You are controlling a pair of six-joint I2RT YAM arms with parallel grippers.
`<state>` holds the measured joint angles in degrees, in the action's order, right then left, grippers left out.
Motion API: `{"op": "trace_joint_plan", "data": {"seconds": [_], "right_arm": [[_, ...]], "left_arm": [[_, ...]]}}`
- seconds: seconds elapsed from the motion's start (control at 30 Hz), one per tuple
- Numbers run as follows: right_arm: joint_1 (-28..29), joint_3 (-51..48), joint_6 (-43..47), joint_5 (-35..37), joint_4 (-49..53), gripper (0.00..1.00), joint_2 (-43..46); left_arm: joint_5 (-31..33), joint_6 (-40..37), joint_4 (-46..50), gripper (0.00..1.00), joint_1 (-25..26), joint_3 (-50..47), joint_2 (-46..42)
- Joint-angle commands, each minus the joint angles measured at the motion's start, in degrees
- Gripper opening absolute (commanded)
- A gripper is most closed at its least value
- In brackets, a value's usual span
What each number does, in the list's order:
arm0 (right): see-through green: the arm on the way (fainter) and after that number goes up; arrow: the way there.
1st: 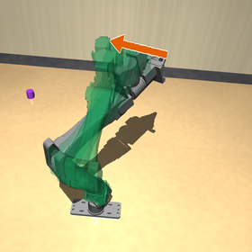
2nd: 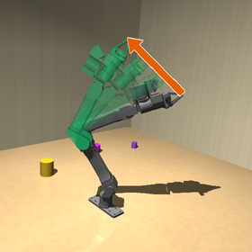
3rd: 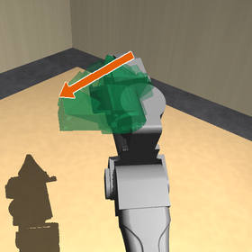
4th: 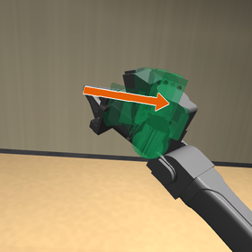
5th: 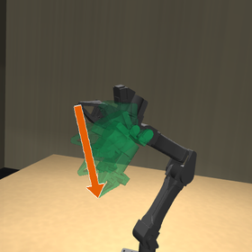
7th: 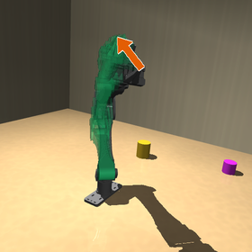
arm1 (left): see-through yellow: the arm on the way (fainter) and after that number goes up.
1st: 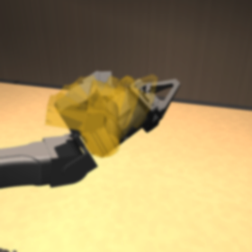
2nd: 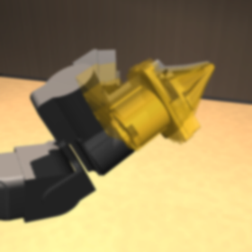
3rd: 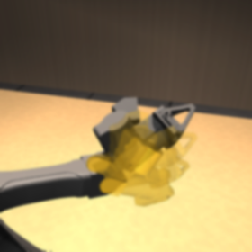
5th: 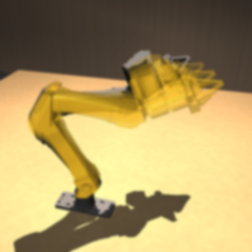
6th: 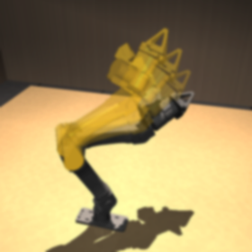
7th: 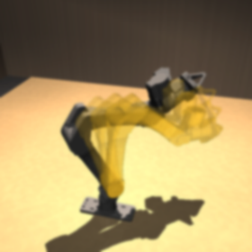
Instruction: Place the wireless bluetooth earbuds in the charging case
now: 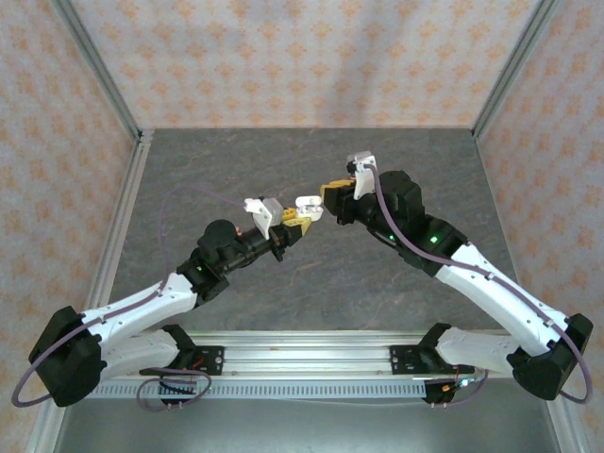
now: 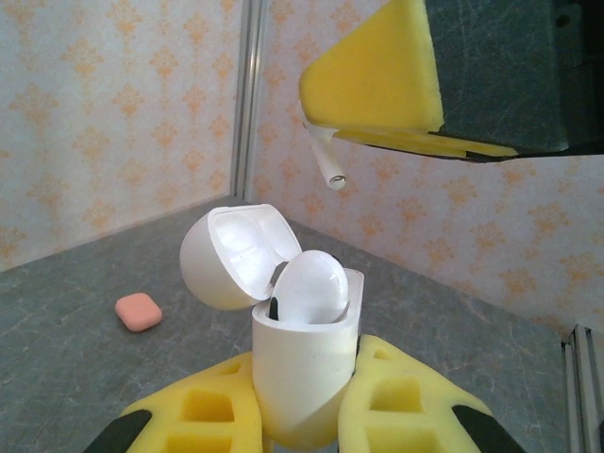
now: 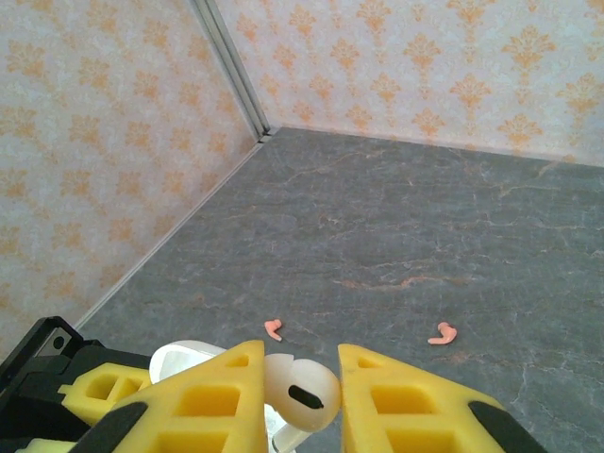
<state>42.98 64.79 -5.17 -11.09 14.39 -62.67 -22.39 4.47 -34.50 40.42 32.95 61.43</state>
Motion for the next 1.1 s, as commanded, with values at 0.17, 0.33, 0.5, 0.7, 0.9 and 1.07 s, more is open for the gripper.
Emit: {"op": "trace_joint_plan", "data": {"seconds": [0.17, 0.33, 0.5, 0.7, 0.9, 1.07], "right_arm": [[0.3, -0.2, 2.0, -3.0, -1.9, 0.21, -1.5], [0.3, -0.1, 2.1, -3.9, -1.8, 0.20, -2.2], [0.3, -0.6, 2.5, -4.3, -1.6, 0.20, -2.4], [0.3, -0.7, 3.2, -4.5, -0.9, 0.20, -2.5], [0.3, -0.8, 4.1, -4.2, 0.2, 0.19, -2.5], [0.3, -0.9, 5.4, -4.0, 1.3, 0.19, -2.4]], "left_arm": [[0.5, 0.0, -2.6, 0.00, 0.4, 2.1, -0.5], [0.8, 0.1, -2.4, 0.00, 0.4, 2.3, -0.4], [1.9, 0.0, -2.5, 0.00, 0.4, 3.0, 0.0], [1.9, 0.0, -2.4, 0.00, 0.4, 3.7, 0.5], [2.1, 0.1, -2.2, 0.00, 0.4, 4.0, 0.9], [2.4, 0.1, -1.5, 0.00, 0.4, 4.3, 1.0]]}}
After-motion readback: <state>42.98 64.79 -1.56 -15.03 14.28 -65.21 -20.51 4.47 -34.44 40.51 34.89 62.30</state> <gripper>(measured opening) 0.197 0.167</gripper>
